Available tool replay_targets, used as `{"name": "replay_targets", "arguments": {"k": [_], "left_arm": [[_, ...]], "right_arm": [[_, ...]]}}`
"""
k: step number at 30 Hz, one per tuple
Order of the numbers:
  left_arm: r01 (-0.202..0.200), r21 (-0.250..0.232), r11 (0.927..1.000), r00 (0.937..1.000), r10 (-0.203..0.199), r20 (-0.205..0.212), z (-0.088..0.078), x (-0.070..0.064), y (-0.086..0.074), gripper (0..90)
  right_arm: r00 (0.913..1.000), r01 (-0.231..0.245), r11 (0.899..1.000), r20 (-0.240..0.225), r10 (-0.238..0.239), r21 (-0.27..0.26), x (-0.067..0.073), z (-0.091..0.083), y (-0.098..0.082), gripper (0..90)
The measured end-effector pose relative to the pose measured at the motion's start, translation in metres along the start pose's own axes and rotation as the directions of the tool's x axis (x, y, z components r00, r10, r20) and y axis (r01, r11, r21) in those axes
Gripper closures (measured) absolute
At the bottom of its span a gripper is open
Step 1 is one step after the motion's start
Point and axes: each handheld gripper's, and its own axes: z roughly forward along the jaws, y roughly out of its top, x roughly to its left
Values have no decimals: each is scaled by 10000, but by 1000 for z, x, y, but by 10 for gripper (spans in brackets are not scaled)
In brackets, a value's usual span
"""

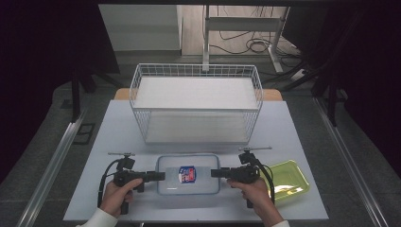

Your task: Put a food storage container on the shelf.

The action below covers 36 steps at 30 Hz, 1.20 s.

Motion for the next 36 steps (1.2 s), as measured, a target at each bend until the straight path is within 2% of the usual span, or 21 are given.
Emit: {"name": "replay_targets", "arguments": {"k": [10, 13, 23, 30, 36], "left_arm": [[-69, -84, 9999, 9998, 68, -175, -1, -5, -2, 476], [-39, -129, 9999, 9997, 36, -223, -2, -7, -2, 481], [-194, -227, 9996, 9993, 186, -333, -3, -13, -3, 488], [-445, -288, 9986, 9985, 435, -346, -6, -19, -1, 494], [-836, -481, 9953, 9961, 822, -316, -11, -31, 5, 500]], "right_arm": [[9999, 72, 9999, 71, -71, -110, 3, -3, -4, 509], [9995, 274, 9996, 190, -272, -100, 6, -4, -5, 511], [9997, 138, 9997, 190, -134, -207, 8, -7, -8, 524], [9997, 219, 9989, 88, -215, -405, 10, -10, -7, 529], [9988, 493, 9967, 54, -491, -645, 17, -20, -3, 529]]}}
